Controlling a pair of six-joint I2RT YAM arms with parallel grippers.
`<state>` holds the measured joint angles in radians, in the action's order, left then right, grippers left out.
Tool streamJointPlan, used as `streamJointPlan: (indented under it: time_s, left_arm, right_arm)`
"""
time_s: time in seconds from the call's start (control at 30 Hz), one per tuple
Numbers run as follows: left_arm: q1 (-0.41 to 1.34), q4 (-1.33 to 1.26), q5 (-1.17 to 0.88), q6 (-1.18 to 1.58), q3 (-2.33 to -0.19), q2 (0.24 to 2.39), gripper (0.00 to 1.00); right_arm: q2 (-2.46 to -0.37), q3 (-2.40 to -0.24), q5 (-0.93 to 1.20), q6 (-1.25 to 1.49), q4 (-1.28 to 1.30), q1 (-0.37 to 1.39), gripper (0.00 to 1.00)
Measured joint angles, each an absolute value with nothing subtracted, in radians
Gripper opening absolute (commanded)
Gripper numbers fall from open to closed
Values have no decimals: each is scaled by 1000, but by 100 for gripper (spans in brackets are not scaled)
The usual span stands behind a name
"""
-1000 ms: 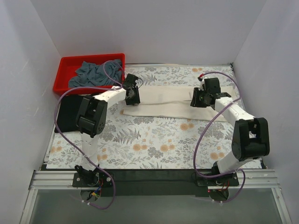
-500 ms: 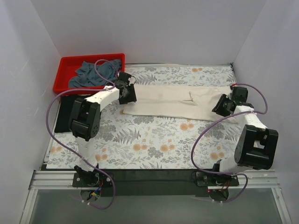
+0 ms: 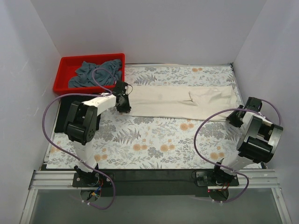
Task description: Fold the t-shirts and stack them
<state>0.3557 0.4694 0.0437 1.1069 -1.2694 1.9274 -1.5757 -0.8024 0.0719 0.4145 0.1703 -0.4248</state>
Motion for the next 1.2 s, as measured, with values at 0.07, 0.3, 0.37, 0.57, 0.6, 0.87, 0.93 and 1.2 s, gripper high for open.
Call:
streamJointPlan:
  time_s: [0.07, 0.3, 0.37, 0.57, 0.6, 0.87, 0.93, 1.2]
  left_arm:
    - [339, 466, 39, 1109, -1219, 1889, 20]
    - [289, 531, 25, 1099, -1139, 1809, 27]
    - [289, 541, 17, 1098, -1138, 1806, 27]
    - [289, 553, 11, 1097, -1120, 1791, 28]
    - [289, 556, 11, 1097, -1118, 1789, 27]
    - [289, 558, 12, 1097, -1105, 1779, 28]
    - [289, 565, 10, 1098, -1098, 1772, 28]
    - [287, 629, -75, 1100, -1054, 1729, 34]
  right_arm:
    - [-1587, -807, 69, 416, 146, -466, 32]
    - [-1554, -823, 109, 408, 195, -462, 32]
    - [-1511, -823, 133, 409, 203, -433, 32]
    - [-1475, -839, 212, 415, 160, -377, 32]
    - [-1496, -840, 214, 415, 155, -377, 32]
    - [-1650, -860, 189, 404, 117, -386, 32]
    - [-1678, -883, 181, 402, 102, -397, 32]
    - [-1734, -950, 108, 387, 78, -447, 32]
